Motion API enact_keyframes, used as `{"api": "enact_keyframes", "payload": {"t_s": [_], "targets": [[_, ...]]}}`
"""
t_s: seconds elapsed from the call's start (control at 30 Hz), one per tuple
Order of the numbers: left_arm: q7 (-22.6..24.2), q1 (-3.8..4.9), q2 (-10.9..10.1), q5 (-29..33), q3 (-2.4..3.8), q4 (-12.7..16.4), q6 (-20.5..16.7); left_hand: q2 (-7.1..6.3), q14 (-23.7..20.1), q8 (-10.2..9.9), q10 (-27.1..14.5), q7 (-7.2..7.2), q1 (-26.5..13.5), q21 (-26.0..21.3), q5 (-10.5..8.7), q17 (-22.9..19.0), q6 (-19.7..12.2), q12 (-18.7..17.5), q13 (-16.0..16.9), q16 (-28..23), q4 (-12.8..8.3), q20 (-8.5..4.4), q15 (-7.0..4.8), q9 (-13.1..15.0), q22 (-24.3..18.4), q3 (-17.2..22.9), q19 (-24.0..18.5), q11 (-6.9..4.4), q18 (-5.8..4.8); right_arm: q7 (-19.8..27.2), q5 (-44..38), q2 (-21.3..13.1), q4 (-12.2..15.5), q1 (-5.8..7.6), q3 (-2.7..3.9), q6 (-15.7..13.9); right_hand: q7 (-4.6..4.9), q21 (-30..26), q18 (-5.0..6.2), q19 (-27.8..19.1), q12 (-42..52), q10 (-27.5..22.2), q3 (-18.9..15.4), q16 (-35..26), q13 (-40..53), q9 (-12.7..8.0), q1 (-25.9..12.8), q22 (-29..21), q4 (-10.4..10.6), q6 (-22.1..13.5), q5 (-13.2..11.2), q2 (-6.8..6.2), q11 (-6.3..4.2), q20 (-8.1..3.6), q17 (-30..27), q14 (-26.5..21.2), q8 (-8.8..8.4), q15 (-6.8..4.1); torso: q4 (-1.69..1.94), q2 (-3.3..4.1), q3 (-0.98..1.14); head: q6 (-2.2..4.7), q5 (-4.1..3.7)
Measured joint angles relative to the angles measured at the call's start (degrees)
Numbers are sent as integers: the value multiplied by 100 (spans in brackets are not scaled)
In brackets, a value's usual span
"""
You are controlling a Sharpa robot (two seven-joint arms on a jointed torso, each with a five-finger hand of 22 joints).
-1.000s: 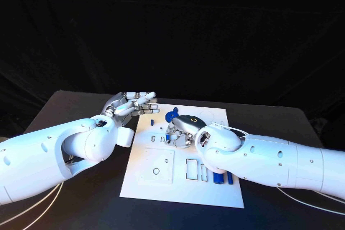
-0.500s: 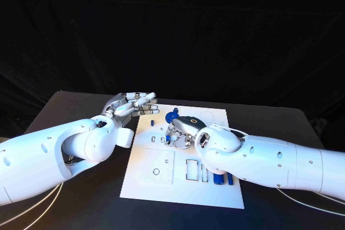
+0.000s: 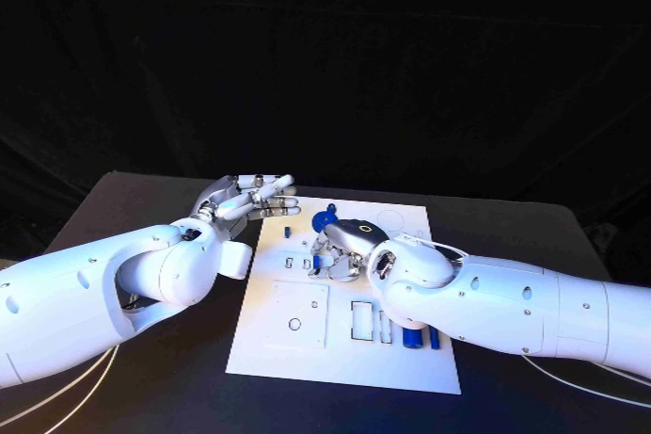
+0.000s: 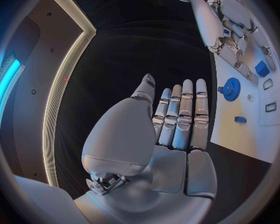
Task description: Assemble the parts on the task board
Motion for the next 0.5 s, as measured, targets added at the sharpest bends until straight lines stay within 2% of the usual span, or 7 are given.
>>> {"api": "enact_keyframes", "payload": {"t_s": [0.17, 0.27, 0.3, 0.4, 0.5], "targets": [[-1, 0, 1, 0, 0, -9, 2, 0, 0, -30, 0, 0, 0, 0, 0, 5, 0, -25, 0, -24, -17, 0, 0, 0, -7, -17, 0, 0, 0, 29, 1, -16, 23, -1, 0, -115, 83, -30, 0, -10, -79, -134, -305, 0, -87, -77, -54, 0, 224, -250, -6, -89, 72, 53, 0, 0, -96, 81, 1, 0, 1, 12, -4], [-13, 0, 3, -9, 0, -31, 4, 0, 37, -30, 0, 0, 0, 0, 0, 23, 0, -29, 0, -43, -17, 0, 12, 0, -10, -17, 25, 0, 0, 113, 17, -94, 134, -1, 0, -307, 133, -131, 0, 10, -121, -183, -548, -58, -133, -116, 54, 0, 452, -334, -6, -195, 121, 92, 0, 22, -104, 102, 1, -1, 3, 20, -6], [-23, 0, 4, -24, 0, -43, 5, 0, 135, -30, 0, 0, 0, 32, 0, 53, 0, -29, 0, -21, -33, -14, -4, 0, -6, -33, 100, 0, -1, 165, 31, -137, 191, 1, 0, -384, 122, -159, 0, 9, -123, -209, -589, -59, -148, -124, 110, -1, 493, -346, -6, -195, 117, 92, 0, 8, -104, 116, 1, -2, 4, 23, -6], [-71, 0, 4, -95, 0, -83, 15, 0, 453, -30, 155, -11, 0, 170, 0, 164, 77, -29, 18, 145, -34, -116, -98, 7, 46, -94, 344, -48, 0, 375, 133, -292, 361, 33, 8, -603, 133, -313, 0, -11, -195, -296, -615, -137, -217, -135, 261, -1, 519, -374, 54, -80, 113, 112, 0, 1, -102, 123, -1, -7, 4, 36, -3], [-189, 0, 12, -269, 0, -162, 68, 7, 827, -30, 444, -75, -119, 338, 0, 323, 221, 42, 88, 359, 19, -233, -221, 31, 114, -178, 608, -145, 0, 761, 457, -552, 572, 153, 35, -829, 83, -525, 5, -11, -318, -412, -539, -249, -334, -126, 477, -1, 442, -276, 165, 65, 76, 112, -1, 1, 1, 123, -4, -19, 7, 55, 2]]}}
